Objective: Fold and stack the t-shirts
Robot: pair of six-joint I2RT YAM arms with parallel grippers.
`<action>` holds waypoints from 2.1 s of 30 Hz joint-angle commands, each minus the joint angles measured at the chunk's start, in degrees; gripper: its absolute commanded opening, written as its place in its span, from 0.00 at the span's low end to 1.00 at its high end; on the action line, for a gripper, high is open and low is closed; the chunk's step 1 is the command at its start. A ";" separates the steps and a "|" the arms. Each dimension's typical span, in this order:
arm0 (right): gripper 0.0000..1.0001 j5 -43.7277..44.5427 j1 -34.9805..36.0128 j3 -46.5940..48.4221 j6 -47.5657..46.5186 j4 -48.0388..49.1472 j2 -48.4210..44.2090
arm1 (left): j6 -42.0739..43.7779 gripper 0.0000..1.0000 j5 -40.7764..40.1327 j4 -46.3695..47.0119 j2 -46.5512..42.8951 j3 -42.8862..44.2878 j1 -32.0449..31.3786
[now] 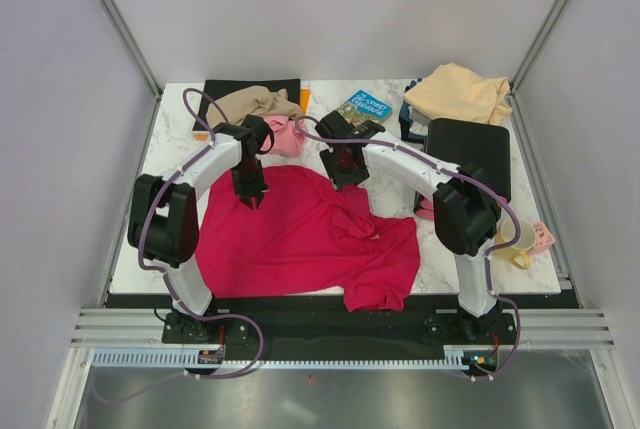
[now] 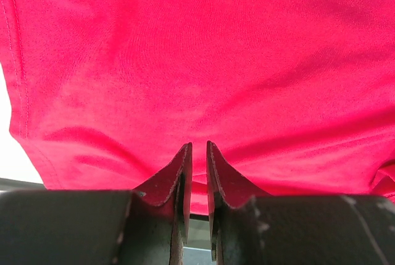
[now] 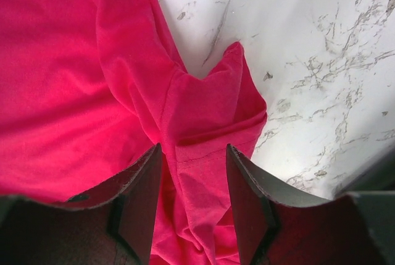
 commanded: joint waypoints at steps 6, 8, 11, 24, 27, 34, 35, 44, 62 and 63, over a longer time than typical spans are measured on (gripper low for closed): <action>0.53 -0.63 0.31 -1.24 0.85 0.01 1.46 | 0.38 0.22 -0.42 0.44 -1.03 0.18 0.11; 0.52 -0.63 0.31 -1.77 0.76 0.01 1.72 | 0.29 0.22 -0.42 0.44 -0.94 0.27 0.20; 0.52 -0.36 0.31 -2.47 0.94 -0.08 1.64 | 0.29 0.22 -0.42 0.44 -0.94 0.27 0.11; 0.28 0.69 0.31 -2.57 0.76 0.09 2.08 | 0.38 0.22 -0.42 0.53 -0.68 0.27 0.11; 0.10 0.78 0.23 -2.30 0.67 0.18 1.73 | 0.38 0.22 -0.50 0.61 -0.59 0.27 0.11; 0.06 1.66 0.31 -0.63 0.50 -1.39 0.94 | -0.85 0.23 -1.56 0.70 -0.59 1.67 0.29; 0.06 1.83 0.31 -0.37 0.24 -1.75 0.93 | -0.85 0.23 -1.47 0.70 -0.24 2.02 0.29; 0.22 1.75 0.22 1.04 -1.08 -3.51 0.32 | -0.06 0.22 0.46 0.70 1.26 4.84 0.29; 0.20 -0.27 -0.04 2.45 -0.82 -3.51 0.50 | 0.55 0.22 0.64 0.62 1.26 3.87 0.29; 0.17 -0.36 -0.04 2.53 -0.82 -3.34 0.58 | 0.64 0.22 0.64 0.62 1.26 3.96 0.38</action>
